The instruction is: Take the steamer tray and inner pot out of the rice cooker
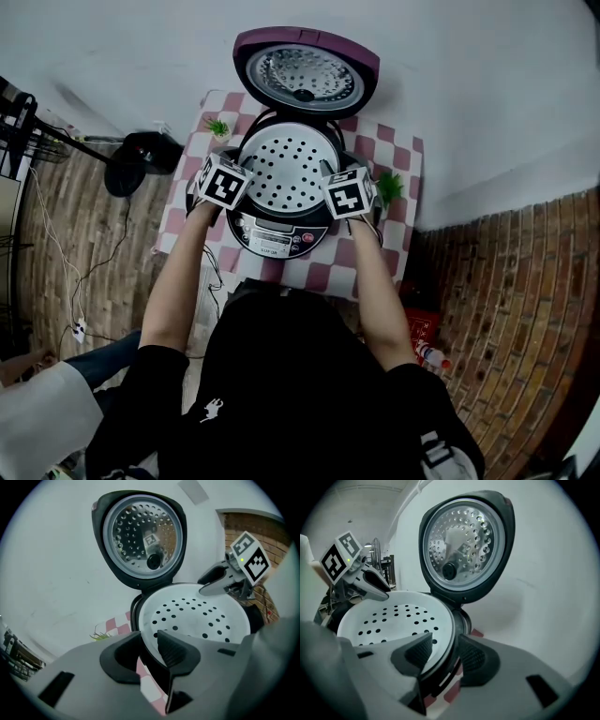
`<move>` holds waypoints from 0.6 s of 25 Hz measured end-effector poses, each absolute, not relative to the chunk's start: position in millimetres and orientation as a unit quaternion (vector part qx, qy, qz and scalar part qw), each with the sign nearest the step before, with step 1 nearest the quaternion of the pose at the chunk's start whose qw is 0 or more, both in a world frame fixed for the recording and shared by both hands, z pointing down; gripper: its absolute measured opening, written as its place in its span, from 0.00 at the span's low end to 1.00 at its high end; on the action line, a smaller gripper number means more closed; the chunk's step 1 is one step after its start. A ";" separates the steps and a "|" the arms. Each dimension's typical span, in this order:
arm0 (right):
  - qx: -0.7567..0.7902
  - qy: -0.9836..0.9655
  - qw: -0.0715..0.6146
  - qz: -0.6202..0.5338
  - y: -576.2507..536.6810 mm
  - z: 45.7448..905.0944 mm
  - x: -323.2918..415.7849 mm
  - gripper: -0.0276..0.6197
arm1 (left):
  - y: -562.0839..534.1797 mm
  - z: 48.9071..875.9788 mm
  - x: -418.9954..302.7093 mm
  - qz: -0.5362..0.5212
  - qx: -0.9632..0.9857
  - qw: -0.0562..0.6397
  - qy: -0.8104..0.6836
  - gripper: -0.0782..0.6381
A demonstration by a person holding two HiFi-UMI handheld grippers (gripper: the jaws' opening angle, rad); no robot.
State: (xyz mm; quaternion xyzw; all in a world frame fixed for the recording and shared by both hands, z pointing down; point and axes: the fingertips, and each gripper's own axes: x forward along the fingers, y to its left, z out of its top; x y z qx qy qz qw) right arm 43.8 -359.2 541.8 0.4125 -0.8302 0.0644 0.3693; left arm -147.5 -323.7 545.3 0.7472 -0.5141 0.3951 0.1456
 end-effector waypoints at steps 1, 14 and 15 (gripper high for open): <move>0.410 -0.831 0.371 0.066 -358.3 543.3 44.3 0.31 | -322.9 547.2 -147.9 0.398 0.745 0.147 -0.514 0.27; 0.396 -0.843 0.362 0.030 -351.6 539.5 39.7 0.29 | -321.3 536.5 -149.3 0.392 0.736 0.156 -0.530 0.25; 0.396 -0.844 0.360 0.026 -351.7 538.4 39.6 0.29 | -321.8 533.4 -148.8 0.388 0.736 0.154 -0.533 0.24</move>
